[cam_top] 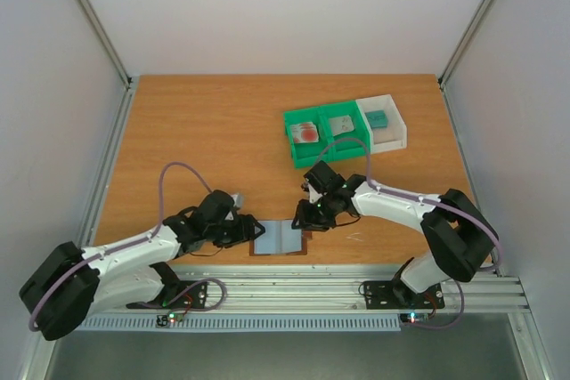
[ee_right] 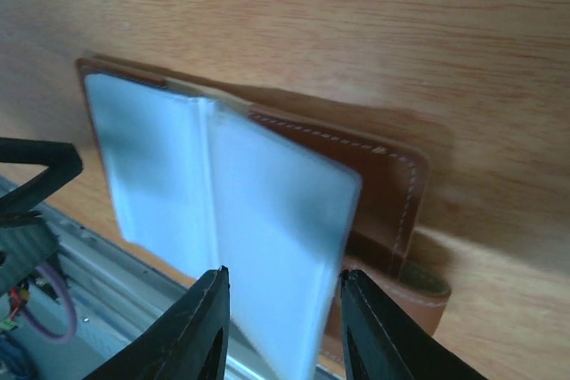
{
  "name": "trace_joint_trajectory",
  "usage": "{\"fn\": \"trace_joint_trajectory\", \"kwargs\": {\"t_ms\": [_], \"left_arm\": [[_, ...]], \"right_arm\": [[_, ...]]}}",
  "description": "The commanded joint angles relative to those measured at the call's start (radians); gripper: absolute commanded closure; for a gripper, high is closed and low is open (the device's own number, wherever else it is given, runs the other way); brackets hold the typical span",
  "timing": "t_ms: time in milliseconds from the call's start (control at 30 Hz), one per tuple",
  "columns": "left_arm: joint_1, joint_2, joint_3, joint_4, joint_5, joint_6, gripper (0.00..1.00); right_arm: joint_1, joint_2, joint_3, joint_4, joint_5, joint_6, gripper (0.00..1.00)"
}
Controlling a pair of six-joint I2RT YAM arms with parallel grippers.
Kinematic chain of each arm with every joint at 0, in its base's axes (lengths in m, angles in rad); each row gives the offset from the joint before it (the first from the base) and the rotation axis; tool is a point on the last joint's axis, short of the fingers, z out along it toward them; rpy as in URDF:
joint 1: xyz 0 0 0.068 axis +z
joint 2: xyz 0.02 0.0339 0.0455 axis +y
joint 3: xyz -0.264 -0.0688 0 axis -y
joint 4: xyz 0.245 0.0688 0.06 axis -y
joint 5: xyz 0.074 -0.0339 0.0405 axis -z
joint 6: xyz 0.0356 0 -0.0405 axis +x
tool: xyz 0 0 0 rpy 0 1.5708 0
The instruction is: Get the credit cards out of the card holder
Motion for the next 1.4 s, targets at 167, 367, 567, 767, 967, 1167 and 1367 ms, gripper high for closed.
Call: {"fn": "trace_joint_trajectory", "kwargs": {"t_ms": [167, 367, 567, 767, 967, 1167, 1367], "left_arm": [[0.002, 0.095, -0.031, 0.21, 0.022, -0.04, 0.46], [0.003, 0.154, -0.021, 0.257, 0.053, -0.051, 0.58], [0.002, 0.14, -0.034, 0.331, 0.09, -0.102, 0.92], [0.003, 0.103, -0.05, 0.404, 0.117, -0.141, 1.0], [0.013, 0.115, -0.035, 0.331, 0.071, -0.126, 0.99], [0.037, 0.091, 0.013, 0.123, -0.033, -0.065, 0.96], [0.06, 0.095, 0.045, 0.029, -0.092, -0.007, 0.91]], "right_arm": [[0.011, 0.066, -0.044, 0.078, 0.028, -0.005, 0.72], [0.012, 0.089, -0.061, 0.096, 0.044, -0.012, 0.85], [0.011, 0.099, -0.088, 0.139, 0.042, 0.007, 0.91], [0.011, 0.106, -0.129, 0.212, 0.061, 0.035, 0.95], [0.012, 0.121, -0.166, 0.331, 0.057, 0.081, 0.98], [0.01, 0.102, -0.095, 0.255, 0.165, 0.017, 0.94], [0.005, 0.121, -0.035, 0.226, 0.253, -0.025, 0.95]]}}
